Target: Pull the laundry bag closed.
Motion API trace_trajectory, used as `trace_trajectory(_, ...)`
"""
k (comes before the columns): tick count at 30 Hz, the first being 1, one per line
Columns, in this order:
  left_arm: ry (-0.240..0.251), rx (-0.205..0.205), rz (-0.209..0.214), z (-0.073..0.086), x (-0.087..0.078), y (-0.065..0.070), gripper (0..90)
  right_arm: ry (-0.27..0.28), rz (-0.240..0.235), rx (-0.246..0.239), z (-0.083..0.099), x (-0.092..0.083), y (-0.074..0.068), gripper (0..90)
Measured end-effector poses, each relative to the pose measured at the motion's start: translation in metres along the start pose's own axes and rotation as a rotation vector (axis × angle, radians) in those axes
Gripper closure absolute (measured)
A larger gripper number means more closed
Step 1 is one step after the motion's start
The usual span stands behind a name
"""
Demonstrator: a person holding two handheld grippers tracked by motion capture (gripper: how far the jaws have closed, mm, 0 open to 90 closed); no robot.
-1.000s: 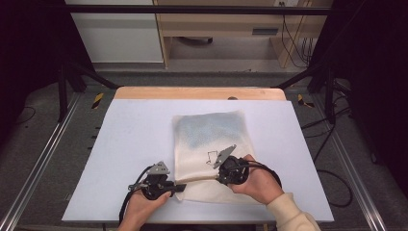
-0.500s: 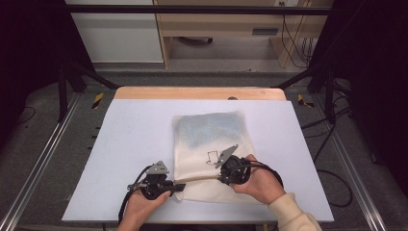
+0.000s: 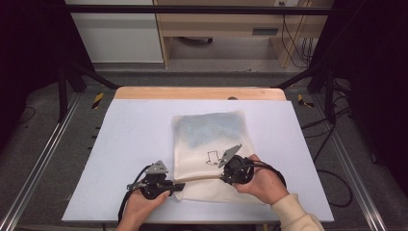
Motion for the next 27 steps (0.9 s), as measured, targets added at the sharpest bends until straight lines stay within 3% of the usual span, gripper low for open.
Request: trace_trajectory(27, -0.001, 0.002, -0.003, 0.0, 0.0, 0.0, 82.4, 0.007, 0.02, 0.037, 0.02, -0.011, 0.007, 82.2)
Point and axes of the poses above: each handheld gripper's, and its own axes: x roughly forward along the jaws, z roughly out of its underside, y roughly to its right, the point moved 4 cm from there along x, roughly forward along the jaws, and after that the axes turned 6 degrees about -z, right-handed, at the moved point
